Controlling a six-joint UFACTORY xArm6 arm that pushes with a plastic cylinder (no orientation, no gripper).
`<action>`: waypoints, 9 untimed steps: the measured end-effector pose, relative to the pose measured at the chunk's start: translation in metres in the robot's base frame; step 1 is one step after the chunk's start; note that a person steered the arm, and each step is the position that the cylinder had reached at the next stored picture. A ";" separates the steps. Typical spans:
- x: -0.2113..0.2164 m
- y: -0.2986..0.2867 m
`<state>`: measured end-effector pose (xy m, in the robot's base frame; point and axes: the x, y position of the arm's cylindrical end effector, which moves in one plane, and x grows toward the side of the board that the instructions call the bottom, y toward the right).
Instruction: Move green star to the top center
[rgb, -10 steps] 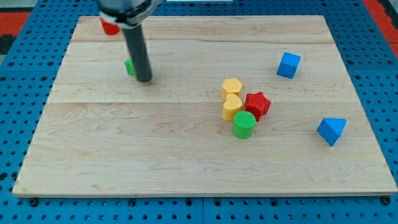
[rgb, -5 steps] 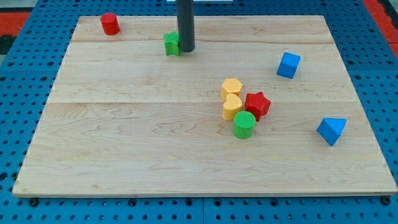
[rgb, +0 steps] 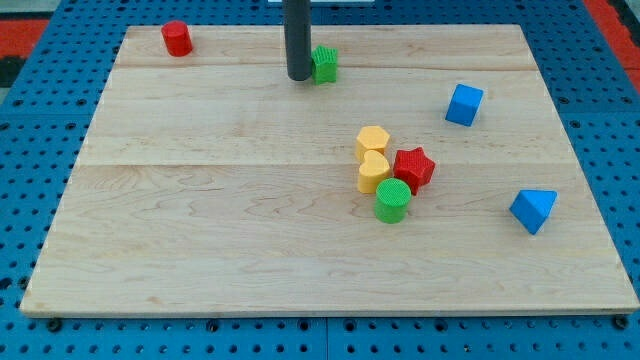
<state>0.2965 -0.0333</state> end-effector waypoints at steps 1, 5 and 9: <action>0.007 0.009; -0.003 0.100; -0.053 0.056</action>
